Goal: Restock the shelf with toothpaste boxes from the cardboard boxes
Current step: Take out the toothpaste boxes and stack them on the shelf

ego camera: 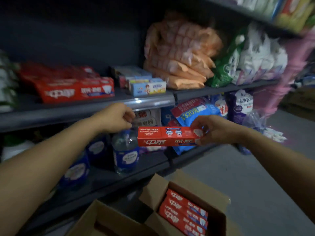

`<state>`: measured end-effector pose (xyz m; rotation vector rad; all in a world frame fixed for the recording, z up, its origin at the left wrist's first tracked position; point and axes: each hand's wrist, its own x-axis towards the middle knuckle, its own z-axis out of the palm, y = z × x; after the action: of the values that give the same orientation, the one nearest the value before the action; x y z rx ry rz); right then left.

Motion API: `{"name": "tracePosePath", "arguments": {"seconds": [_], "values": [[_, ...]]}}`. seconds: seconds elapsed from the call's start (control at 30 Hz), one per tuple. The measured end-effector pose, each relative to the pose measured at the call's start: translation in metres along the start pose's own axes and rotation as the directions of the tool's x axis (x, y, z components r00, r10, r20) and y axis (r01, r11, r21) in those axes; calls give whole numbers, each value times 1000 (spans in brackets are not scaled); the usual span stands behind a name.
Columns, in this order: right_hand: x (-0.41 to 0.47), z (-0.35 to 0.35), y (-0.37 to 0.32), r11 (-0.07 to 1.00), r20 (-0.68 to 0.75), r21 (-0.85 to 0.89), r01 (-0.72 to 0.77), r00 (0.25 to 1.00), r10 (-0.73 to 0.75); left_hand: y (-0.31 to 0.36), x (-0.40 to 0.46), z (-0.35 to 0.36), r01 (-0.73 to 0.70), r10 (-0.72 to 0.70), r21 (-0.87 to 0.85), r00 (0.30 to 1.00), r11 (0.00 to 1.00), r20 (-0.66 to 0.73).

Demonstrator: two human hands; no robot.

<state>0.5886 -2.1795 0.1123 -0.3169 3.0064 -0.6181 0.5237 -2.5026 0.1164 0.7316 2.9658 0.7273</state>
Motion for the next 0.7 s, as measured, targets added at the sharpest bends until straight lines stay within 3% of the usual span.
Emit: {"name": "tracePosePath", "arguments": {"seconds": [0.13,0.37,0.7], "values": [[19,-37,-58,985,-164,-49,167,971,-173,-6,-25,-71,8,-8,-1,991,1000,-134],[67,-72,-154,932,-233,-122,340,903,-360,-39,-75,-153,124,-138,-72,957,990,-255],[126,-84,-256,935,-91,232,267,963,-252,-95,-106,-210,208,-266,-212,918,955,-294]]}}
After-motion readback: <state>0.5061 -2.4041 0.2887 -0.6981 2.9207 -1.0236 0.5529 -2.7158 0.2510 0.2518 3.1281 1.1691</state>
